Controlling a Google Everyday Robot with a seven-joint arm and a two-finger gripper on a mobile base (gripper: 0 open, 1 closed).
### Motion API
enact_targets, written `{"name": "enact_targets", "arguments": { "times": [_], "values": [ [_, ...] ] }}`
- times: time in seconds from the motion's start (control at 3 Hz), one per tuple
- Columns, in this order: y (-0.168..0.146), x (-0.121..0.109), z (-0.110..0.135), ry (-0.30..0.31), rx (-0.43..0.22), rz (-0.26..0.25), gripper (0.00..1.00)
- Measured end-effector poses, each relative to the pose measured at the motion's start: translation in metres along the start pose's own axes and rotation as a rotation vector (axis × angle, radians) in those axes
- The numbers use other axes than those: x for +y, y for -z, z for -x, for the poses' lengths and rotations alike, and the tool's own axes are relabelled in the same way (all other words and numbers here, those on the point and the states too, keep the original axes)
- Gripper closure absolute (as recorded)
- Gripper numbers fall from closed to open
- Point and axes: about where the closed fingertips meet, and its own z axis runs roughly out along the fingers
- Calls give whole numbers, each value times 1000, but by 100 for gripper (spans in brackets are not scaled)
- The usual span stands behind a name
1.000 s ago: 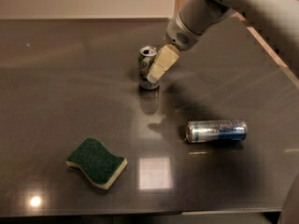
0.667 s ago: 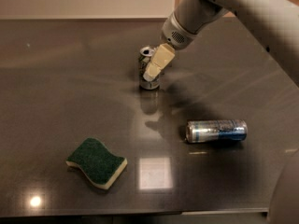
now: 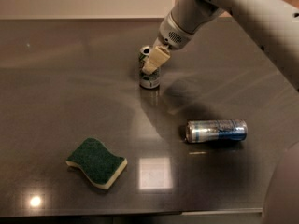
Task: Pick 7up can
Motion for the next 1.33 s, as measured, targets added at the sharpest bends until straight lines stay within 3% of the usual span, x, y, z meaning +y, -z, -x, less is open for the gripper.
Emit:
{"name": "enact_targets", "arguments": {
  "times": [0.33,0.67,1.0,1.33],
  "values": [
    [9,5,3,3,-7,-1,65],
    [39,18,11,43,-46,2,89],
    [75,34,13,97,-73,3,100],
    [110,50,21,162,-98,6,100]
  ]
}}
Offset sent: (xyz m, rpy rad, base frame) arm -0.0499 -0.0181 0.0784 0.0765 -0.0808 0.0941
